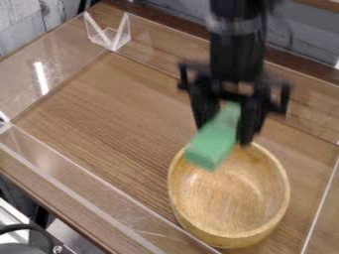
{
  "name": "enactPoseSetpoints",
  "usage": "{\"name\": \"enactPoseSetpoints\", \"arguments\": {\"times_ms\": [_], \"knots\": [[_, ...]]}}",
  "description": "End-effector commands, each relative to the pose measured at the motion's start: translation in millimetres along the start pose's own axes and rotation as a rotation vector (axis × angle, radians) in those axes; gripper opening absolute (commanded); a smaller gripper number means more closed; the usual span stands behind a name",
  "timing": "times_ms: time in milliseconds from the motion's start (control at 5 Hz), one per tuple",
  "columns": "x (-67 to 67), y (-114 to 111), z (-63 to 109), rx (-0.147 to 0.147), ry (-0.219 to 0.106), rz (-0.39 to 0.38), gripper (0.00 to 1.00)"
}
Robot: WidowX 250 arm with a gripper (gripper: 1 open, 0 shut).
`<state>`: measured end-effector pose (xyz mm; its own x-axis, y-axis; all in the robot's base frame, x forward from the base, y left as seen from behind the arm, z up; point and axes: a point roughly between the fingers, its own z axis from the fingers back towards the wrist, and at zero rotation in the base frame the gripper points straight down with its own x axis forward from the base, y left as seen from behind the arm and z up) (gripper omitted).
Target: Remove the green block from inside the brown bowl and put it on the table
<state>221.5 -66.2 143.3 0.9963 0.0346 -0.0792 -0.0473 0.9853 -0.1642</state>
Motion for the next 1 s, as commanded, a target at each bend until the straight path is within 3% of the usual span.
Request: {"name": "enactPoseSetpoints", "arguments": {"times_ms": [0, 200, 400, 800], "knots": [[11.4, 28, 55.8, 0.001, -0.091, 0.048, 0.0], [3.2, 74, 54.0, 0.008, -0.1, 0.074, 0.0], [-1.2, 88, 40.2, 0.015, -0.114, 0.064, 0.0], [-5.9, 42, 1.7, 0.025, -0.118, -0.003, 0.0]]}}
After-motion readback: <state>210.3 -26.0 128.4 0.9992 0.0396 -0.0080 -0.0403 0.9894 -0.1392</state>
